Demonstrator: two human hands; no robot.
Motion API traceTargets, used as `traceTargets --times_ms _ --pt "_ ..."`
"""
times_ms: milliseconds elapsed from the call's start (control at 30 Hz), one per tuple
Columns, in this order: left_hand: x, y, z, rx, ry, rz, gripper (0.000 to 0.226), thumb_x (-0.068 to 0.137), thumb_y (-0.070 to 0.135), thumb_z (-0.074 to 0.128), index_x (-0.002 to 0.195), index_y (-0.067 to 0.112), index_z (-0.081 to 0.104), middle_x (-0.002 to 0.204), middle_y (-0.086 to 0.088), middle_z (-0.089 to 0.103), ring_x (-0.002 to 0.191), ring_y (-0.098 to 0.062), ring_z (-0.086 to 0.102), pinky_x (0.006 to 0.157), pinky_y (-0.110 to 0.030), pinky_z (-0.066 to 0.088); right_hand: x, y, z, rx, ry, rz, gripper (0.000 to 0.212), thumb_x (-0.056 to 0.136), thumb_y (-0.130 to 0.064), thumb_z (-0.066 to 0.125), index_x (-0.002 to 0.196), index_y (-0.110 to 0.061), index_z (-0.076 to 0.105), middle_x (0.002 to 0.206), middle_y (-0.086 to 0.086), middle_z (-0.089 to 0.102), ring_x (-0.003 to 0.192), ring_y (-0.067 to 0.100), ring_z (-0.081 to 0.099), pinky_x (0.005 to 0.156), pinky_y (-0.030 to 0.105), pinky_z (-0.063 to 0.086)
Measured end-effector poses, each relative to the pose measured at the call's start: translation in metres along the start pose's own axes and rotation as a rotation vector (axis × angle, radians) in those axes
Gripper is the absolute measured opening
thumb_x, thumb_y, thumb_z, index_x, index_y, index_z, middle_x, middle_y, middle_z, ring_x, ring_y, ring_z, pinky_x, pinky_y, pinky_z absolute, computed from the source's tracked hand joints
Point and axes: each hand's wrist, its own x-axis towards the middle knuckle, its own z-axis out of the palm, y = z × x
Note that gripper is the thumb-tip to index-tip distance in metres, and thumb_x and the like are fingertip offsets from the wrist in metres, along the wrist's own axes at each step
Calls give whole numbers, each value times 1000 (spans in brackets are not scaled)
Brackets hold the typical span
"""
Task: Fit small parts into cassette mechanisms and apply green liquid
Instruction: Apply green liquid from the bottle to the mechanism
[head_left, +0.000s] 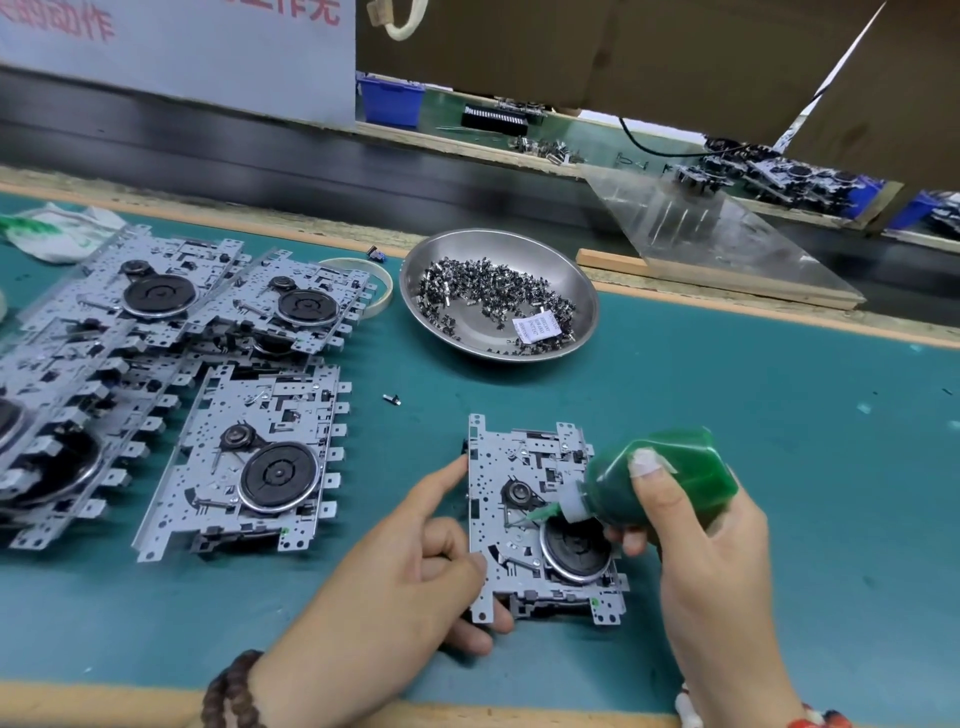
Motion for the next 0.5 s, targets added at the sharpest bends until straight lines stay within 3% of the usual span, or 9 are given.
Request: traceTargets --times_ms 367,500 --pt "0 0 -1 12 12 5 60 88 -3 51 135 32 37 60 -2 44 59 -22 67 48 -27 53 -1 -3 1 20 -22 -11 31 78 -32 70 78 -3 60 53 0 60 41 7 48 46 14 43" --pt "0 0 0 13 13 5 60 89 -3 50 135 32 36 60 -2 45 59 -22 68 49 -28 53 0 -1 0 5 0 3 29 74 -31 60 78 -3 60 48 -3 55 41 9 46 45 14 43"
